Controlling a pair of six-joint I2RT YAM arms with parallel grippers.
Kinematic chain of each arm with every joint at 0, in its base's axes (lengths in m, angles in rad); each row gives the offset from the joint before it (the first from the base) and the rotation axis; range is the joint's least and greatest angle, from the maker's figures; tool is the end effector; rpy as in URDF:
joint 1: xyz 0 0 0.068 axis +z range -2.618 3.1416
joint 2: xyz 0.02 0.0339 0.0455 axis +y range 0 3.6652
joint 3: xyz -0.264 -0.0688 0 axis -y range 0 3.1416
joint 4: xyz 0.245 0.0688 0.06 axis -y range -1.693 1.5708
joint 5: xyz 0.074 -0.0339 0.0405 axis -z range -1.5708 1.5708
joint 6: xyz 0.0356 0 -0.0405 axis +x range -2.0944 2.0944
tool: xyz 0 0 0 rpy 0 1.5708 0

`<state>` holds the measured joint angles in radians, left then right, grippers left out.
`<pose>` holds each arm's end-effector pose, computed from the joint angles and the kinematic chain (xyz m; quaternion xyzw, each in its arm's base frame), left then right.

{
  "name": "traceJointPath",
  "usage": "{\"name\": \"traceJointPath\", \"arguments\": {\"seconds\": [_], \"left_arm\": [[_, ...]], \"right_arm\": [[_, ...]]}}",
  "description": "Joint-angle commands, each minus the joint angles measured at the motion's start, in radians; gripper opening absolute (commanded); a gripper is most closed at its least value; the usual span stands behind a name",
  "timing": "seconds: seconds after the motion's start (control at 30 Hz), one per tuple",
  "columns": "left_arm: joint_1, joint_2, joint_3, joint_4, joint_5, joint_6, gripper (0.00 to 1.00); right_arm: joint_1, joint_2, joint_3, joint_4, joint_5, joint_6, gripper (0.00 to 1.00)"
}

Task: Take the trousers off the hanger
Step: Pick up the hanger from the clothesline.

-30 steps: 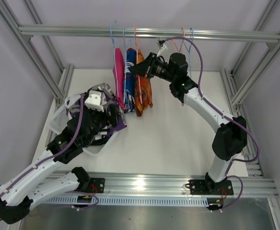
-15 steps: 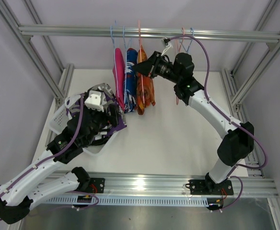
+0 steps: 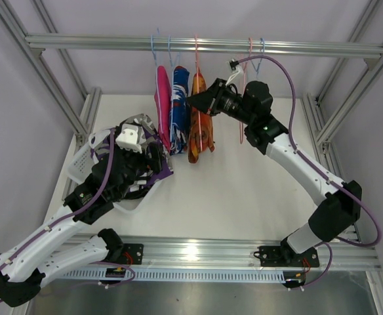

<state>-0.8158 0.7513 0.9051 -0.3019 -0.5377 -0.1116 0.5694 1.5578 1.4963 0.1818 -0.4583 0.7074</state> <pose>0.1253 -0.1065 0.3751 0.0891 0.7453 -0.1015 0.6529 0.3031 0.2127 0.4350 -0.1250 0.6562 0.5553 0.4955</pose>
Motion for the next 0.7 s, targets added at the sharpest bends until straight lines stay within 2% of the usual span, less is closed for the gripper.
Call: {"name": "traceJointPath", "arguments": {"seconds": [0.0, 0.23, 0.5, 0.67], "left_arm": [[-0.006, -0.012, 0.011, 0.021, 0.012, 0.023, 0.99], [-0.006, -0.009, 0.012, 0.018, 0.007, 0.027, 0.99], [-0.008, 0.000, 0.008, 0.020, -0.002, 0.036, 0.99], [-0.017, 0.014, 0.011, 0.018, -0.004, 0.041, 0.99]], "right_arm": [[0.062, -0.149, 0.015, 0.102, 0.088, -0.104, 0.00], [0.196, -0.274, -0.047, -0.034, 0.254, -0.220, 0.00], [0.231, -0.419, -0.266, -0.010, 0.339, -0.200, 0.00], [0.248, -0.496, -0.318, -0.034, 0.386, -0.203, 0.00]]}}
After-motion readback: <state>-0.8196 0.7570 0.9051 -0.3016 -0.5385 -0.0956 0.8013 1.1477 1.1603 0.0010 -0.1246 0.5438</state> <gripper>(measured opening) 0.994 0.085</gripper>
